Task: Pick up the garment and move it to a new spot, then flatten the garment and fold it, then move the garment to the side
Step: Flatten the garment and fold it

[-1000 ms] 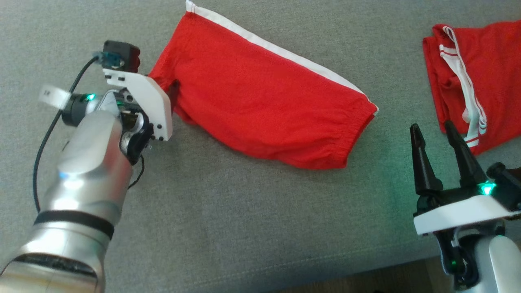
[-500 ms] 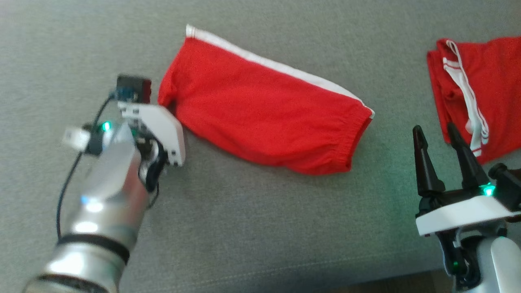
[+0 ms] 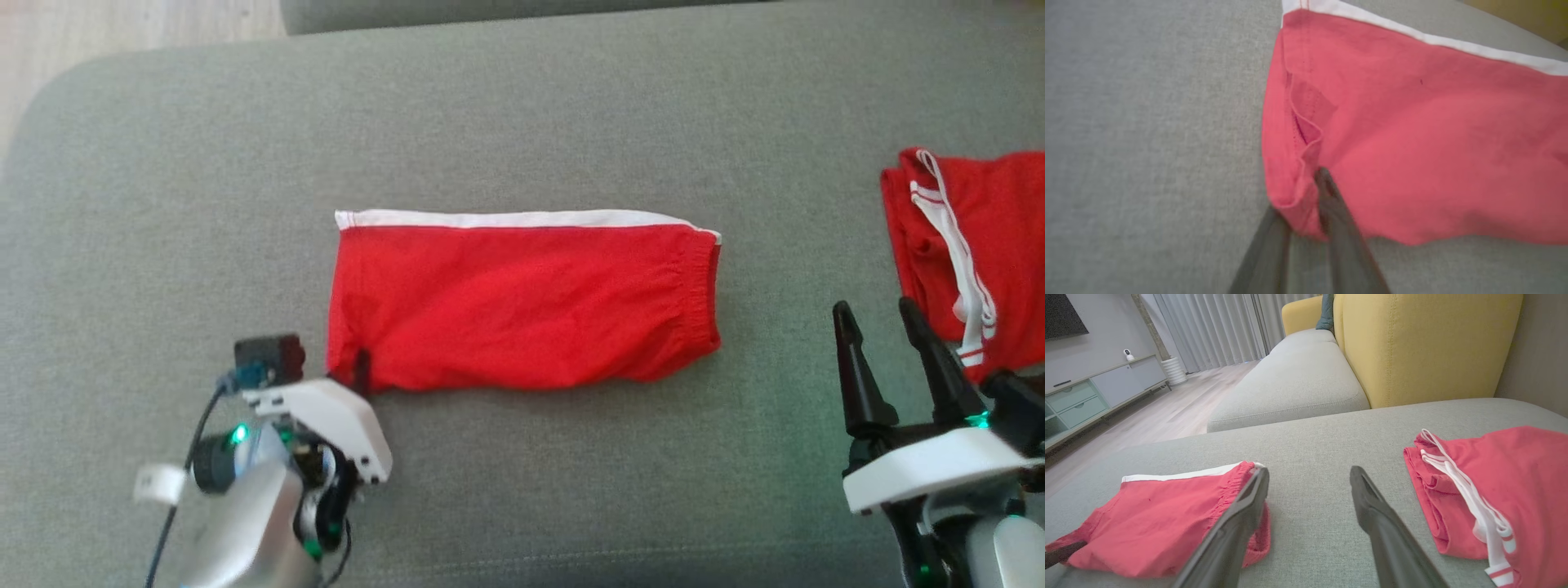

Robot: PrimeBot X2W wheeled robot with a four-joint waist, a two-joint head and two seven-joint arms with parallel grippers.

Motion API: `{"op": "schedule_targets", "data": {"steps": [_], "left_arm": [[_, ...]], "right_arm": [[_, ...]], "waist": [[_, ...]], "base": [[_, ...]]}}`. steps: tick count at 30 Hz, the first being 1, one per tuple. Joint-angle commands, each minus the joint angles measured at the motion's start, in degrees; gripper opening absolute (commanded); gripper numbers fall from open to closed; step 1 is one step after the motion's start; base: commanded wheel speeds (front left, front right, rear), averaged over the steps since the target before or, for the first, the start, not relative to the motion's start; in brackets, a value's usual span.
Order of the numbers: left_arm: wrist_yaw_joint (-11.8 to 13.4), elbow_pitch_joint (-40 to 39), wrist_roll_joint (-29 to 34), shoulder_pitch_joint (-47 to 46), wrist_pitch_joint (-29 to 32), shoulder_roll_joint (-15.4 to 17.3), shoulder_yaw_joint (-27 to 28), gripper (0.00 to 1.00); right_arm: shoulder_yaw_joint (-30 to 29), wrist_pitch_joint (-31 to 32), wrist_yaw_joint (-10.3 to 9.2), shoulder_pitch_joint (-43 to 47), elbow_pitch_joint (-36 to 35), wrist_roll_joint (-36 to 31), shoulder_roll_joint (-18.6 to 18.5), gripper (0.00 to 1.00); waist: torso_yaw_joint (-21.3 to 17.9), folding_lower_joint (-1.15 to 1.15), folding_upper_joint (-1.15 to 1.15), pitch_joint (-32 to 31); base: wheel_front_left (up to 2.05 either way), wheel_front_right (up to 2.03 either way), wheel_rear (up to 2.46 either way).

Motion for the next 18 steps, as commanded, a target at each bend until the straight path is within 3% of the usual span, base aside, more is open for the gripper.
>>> {"op": "schedule_targets", "data": {"steps": [1, 3, 11, 18], "left_arm": [[0.58, -2.42, -0.25, -0.52, -0.29, 1.61, 2.40, 1.00], [1.63, -5.95, -0.63, 2.14, -0.85, 1.71, 2.87, 1.00], [7.51, -21.33, 4.56, 9.28, -13.48, 4.07, 4.81, 1.00], [9.70, -31.28, 10.07, 12.48, -15.62, 7.34, 5.60, 1.00]], "right_arm": [[0.95, 0.14, -0.04, -0.54, -2.40, -0.32, -0.40, 1.00], [0.94, 0.55, -0.04, -0.50, -2.79, -0.75, -0.56, 1.00], [0.23, 1.74, -0.04, -0.79, -4.51, -2.40, -0.83, 1.00], [-0.14, 3.12, -0.04, 0.01, -5.83, -3.39, -0.83, 1.00]], "waist": [[0.15, 0.00, 0.00, -0.39], [0.08, 0.00, 0.00, -0.84], [0.63, 0.00, 0.00, -3.02], [1.34, 0.00, 0.00, -5.27]], "base": [[0.00, 0.00, 0.00], [0.00, 0.00, 0.00], [0.00, 0.00, 0.00], [0.00, 0.00, 0.00]]}}
